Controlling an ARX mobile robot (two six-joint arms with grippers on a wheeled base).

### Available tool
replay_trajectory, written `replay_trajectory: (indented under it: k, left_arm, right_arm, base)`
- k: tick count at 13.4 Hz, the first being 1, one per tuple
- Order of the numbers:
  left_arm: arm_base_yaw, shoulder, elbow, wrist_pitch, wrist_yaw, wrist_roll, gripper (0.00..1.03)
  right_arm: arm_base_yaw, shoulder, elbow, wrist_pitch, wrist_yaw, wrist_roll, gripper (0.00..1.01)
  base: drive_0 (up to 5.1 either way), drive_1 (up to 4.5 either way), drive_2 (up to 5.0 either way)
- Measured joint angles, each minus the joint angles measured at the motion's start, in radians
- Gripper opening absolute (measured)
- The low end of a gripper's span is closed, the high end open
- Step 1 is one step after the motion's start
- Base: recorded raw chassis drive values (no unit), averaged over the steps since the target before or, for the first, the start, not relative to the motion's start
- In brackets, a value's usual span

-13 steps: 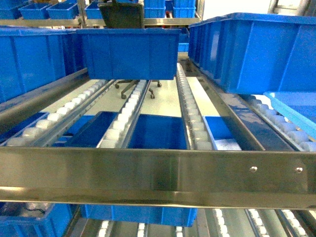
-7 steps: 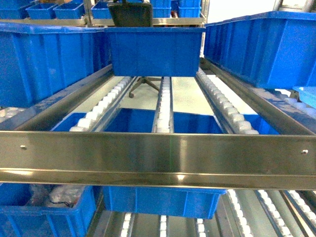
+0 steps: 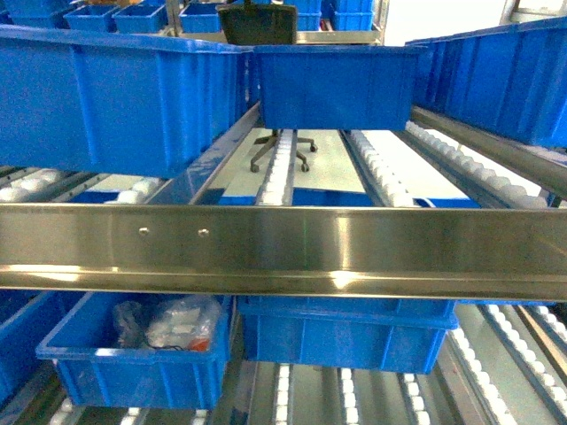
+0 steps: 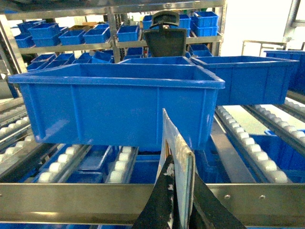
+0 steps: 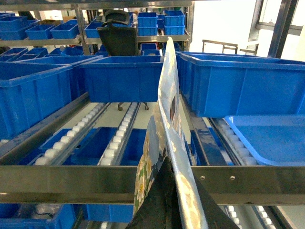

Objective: Move flower gift bag to table near conveyor

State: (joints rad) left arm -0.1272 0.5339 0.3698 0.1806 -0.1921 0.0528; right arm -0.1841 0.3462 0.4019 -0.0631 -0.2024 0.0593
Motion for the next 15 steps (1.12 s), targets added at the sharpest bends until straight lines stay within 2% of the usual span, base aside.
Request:
replay_trajectory:
  k: [15]
  left_arm:
    - [0.0,0.0,0.0,0.0,0.001,0.0,0.02]
  right_arm:
    - [0.0,0.001,0.0,0.001,0.0,0.0,0.02]
  base:
    - [-4.6,0.78,3.9]
